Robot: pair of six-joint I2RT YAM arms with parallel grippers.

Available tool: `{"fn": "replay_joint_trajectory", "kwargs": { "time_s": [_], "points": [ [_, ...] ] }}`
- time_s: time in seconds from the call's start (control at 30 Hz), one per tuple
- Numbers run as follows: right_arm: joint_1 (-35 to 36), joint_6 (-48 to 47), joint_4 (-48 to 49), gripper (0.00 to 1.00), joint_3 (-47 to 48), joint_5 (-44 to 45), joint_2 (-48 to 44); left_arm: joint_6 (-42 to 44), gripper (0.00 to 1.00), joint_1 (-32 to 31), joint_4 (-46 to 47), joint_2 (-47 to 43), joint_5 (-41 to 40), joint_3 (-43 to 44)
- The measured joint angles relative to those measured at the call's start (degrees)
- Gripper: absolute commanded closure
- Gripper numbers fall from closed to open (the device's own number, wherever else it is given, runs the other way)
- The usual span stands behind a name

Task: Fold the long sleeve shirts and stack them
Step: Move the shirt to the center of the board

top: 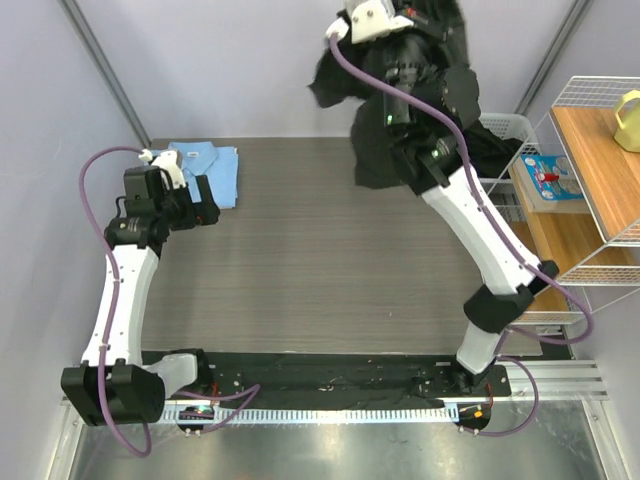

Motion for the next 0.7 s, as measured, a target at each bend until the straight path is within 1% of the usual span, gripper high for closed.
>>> {"fn": "replay_joint_trajectory", "kwargs": {
  "time_s": [0.03, 0.1, 0.13, 0.17, 0.2, 0.23, 0.27, 0.33, 0.37, 0.4, 0.47, 0.57, 0.63, 0.7],
  "points": [
    [2.1, 2.4, -1.3, 0.99, -1.8, 0.5, -1.7, -0.6, 0.0, 0.0, 0.8, -0.8, -0.1, -0.7],
    [5.9, 10.9, -7.2, 0.99, -4.9, 2.0, -5.2, -1.7, 0.0, 0.0, 2.0, -2.4, -0.2, -1.6],
    [6.8, 15.2, -10.9, 0.9, -5.9, 2.6, -6.4, -1.9, 0.0, 0.0, 2.3, -3.1, 0.0, -1.6],
    [7.1, 20.9, -14.9, 0.73, -7.5, 2.7, -7.9, -1.7, 0.0, 0.0, 2.4, -3.5, 0.5, -1.5],
    [6.4, 27.0, -20.0, 0.35, -10.3, 2.1, -10.1, -1.1, 0.0, 0.0, 1.8, -3.6, 1.9, -0.7],
    [4.8, 32.9, -24.0, 0.21, -15.5, 0.7, -13.0, -0.1, 0.0, 0.0, 1.4, -3.6, 3.3, 0.3],
    [1.7, 38.5, -27.7, 0.02, -22.8, -2.4, -17.2, 1.3, 0.0, 0.0, 0.9, -3.5, 4.8, 1.2],
    [-4.8, 46.1, -34.9, 0.0, -35.1, -7.3, -23.9, 3.8, 0.0, 0.0, -0.1, -3.5, 7.6, 2.0],
    [-9.8, 49.8, -38.4, 0.0, -44.6, -10.3, -28.4, 5.2, 0.0, 0.0, -0.7, -3.5, 9.1, 2.0],
    [-13.3, 51.8, -42.5, 0.0, -50.9, -11.5, -31.3, 7.0, 0.0, 0.0, -1.7, -3.3, 10.7, 2.0],
    [-17.4, 54.6, -49.5, 0.0, -61.7, -14.6, -35.0, 10.7, 0.0, 0.0, -3.8, -2.5, 13.4, 2.0],
    [-17.9, 56.1, -60.5, 0.01, -70.4, -22.4, -37.2, 18.4, 0.0, -0.1, -7.5, -0.3, 16.9, 1.6],
    [-17.7, 56.4, -65.9, 0.0, -72.2, -28.5, -37.9, 24.0, 0.0, -0.5, -10.5, 2.4, 18.3, 1.2],
    [-17.6, 56.3, -68.8, 0.0, -72.4, -34.4, -38.9, 28.5, 0.0, -1.1, -12.7, 5.1, 18.5, 0.3]
  ]
}}
